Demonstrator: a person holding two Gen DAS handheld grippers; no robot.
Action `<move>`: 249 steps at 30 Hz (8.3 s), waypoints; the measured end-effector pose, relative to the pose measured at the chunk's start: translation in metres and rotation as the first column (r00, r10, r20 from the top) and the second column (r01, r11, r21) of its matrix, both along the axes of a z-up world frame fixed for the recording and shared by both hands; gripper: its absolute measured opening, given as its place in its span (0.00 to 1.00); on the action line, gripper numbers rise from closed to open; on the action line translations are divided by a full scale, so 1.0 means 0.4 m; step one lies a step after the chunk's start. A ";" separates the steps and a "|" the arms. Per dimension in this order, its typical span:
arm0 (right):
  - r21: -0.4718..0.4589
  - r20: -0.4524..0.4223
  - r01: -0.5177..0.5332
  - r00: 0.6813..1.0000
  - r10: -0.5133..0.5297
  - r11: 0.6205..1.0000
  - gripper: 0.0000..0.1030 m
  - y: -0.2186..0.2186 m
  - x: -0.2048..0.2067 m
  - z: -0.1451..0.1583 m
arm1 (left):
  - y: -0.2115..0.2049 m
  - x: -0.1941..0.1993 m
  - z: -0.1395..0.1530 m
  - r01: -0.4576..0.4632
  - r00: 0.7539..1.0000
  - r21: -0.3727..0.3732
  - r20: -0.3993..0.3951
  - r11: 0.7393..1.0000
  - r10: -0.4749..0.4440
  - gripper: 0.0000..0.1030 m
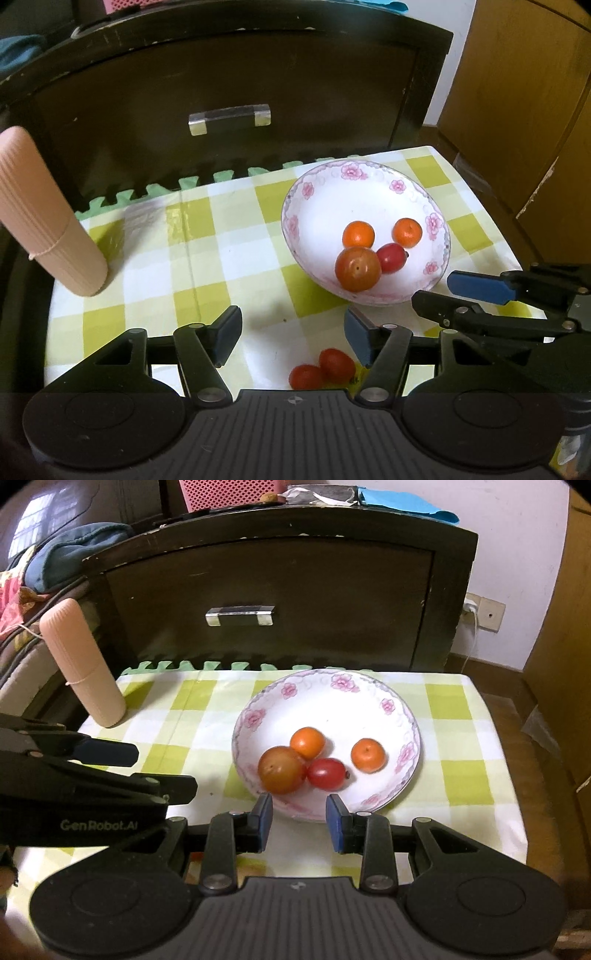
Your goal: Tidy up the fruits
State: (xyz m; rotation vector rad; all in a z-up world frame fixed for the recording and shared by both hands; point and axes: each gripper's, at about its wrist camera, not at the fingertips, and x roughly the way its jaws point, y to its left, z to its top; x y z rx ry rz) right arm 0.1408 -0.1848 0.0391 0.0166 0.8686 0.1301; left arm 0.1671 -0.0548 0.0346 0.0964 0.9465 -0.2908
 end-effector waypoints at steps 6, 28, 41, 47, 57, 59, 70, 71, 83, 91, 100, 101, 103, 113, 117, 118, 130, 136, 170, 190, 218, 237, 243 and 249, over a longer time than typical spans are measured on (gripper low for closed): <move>0.003 -0.009 -0.014 1.000 0.014 1.000 0.30 0.015 -0.023 -0.003 | 0.012 -0.028 -0.003 0.004 1.000 0.013 -0.003 1.000 -0.004 0.67; -0.025 -0.149 -0.105 0.984 0.100 0.994 0.31 0.068 -0.047 -0.109 | 0.081 -0.098 -0.063 -0.015 0.994 0.021 -0.103 1.000 0.017 0.72; 0.004 -0.186 -0.138 0.973 0.136 0.990 0.31 0.091 -0.008 -0.152 | 0.096 -0.120 -0.098 -0.030 0.981 -0.021 -0.194 0.999 0.026 0.72; -0.016 -0.200 -0.121 0.973 0.116 0.992 0.29 0.088 -0.003 -0.173 | 0.087 -0.114 -0.119 -0.030 0.979 -0.011 -0.202 0.999 0.027 0.67; -0.007 -0.190 -0.119 0.975 0.115 0.993 0.26 0.080 -0.006 -0.168 | 0.069 -0.104 -0.152 -0.039 0.975 0.005 -0.218 0.999 0.039 0.41; -0.007 -0.189 -0.118 0.975 0.114 0.993 0.26 0.079 -0.006 -0.167 | 0.065 -0.101 -0.157 -0.043 0.974 0.007 -0.221 0.999 0.043 0.39; -0.016 -0.185 -0.125 0.975 0.120 0.992 0.25 0.082 -0.008 -0.166 | 0.056 -0.100 -0.161 -0.039 0.978 0.012 -0.206 0.999 0.041 0.32; -0.017 -0.186 -0.127 0.975 0.122 0.992 0.25 0.082 -0.009 -0.165 | 0.055 -0.102 -0.160 -0.036 0.979 0.015 -0.202 0.999 0.039 0.32; -0.018 -0.190 -0.153 0.971 0.147 0.988 0.25 0.065 -0.056 -0.142 | 0.069 -0.149 -0.142 0.006 0.979 0.022 -0.205 1.000 -0.002 0.32; -0.031 -0.224 -0.180 0.960 0.168 0.983 0.25 0.058 -0.143 -0.132 | 0.063 -0.195 -0.158 0.046 0.974 0.037 -0.223 0.998 -0.037 0.32; -0.021 -0.256 -0.220 0.944 0.208 0.975 0.28 0.052 -0.185 -0.165 | 0.063 -0.195 -0.157 0.060 0.978 0.055 -0.201 0.997 -0.047 0.45; -0.004 -0.249 -0.209 0.947 0.202 0.978 0.29 0.041 -0.183 -0.160 | 0.066 -0.193 -0.153 0.054 0.979 0.047 -0.199 0.997 -0.043 0.46; 0.017 -0.236 -0.183 0.955 0.182 0.983 0.32 0.019 -0.177 -0.150 | 0.070 -0.188 -0.147 0.043 0.980 0.032 -0.198 0.999 -0.036 0.50; 0.081 -0.244 -0.134 0.958 0.150 0.988 0.39 -0.028 -0.170 -0.142 | 0.067 -0.188 -0.142 0.039 0.975 0.000 -0.219 0.999 -0.038 0.60; 0.064 -0.242 -0.169 0.953 0.180 0.984 0.39 -0.002 -0.183 -0.149 | 0.061 -0.197 -0.150 0.051 0.974 0.015 -0.222 0.999 -0.046 0.60; 0.062 -0.243 -0.173 0.953 0.183 0.983 0.39 0.002 -0.183 -0.151 | 0.061 -0.197 -0.153 0.050 0.973 0.019 -0.224 0.999 -0.044 0.60; 0.025 -0.256 -0.189 0.948 0.189 0.982 0.31 0.041 -0.182 -0.170 | 0.048 -0.203 -0.170 0.059 0.974 0.066 -0.221 0.996 -0.043 0.38; 0.018 -0.253 -0.192 0.948 0.191 0.981 0.24 0.050 -0.183 -0.171 | 0.041 -0.202 -0.167 0.067 0.974 0.060 -0.222 0.996 -0.052 0.33; -0.003 -0.135 -0.111 0.985 0.109 0.994 0.24 0.024 -0.135 -0.090 | -0.003 -0.150 -0.091 0.072 0.989 0.029 -0.134 0.997 -0.067 0.33; 0.011 -0.095 -0.079 0.992 0.080 0.997 0.24 0.014 -0.093 -0.055 | -0.017 -0.115 -0.059 0.068 0.993 0.012 -0.093 0.998 -0.067 0.34; 0.031 -0.097 -0.121 0.988 0.124 0.992 0.24 0.012 -0.301 -0.042 | 0.075 -0.541 -0.138 0.137 0.951 -0.019 -0.278 0.990 -0.137 0.45; 0.032 -0.113 -0.171 0.978 0.174 0.985 0.24 0.044 -0.362 -0.049 | 0.049 -0.541 -0.179 0.146 0.960 0.065 -0.251 0.987 -0.126 0.49; 0.035 -0.106 -0.187 0.976 0.190 0.982 0.24 0.055 -0.361 -0.046 | 0.047 -0.542 -0.179 0.144 0.965 0.081 -0.234 0.986 -0.121 0.46; 0.033 -0.106 -0.187 0.976 0.189 0.982 0.24 0.057 -0.364 -0.043 | 0.046 -0.544 -0.178 0.144 0.966 0.098 -0.228 0.985 -0.119 0.37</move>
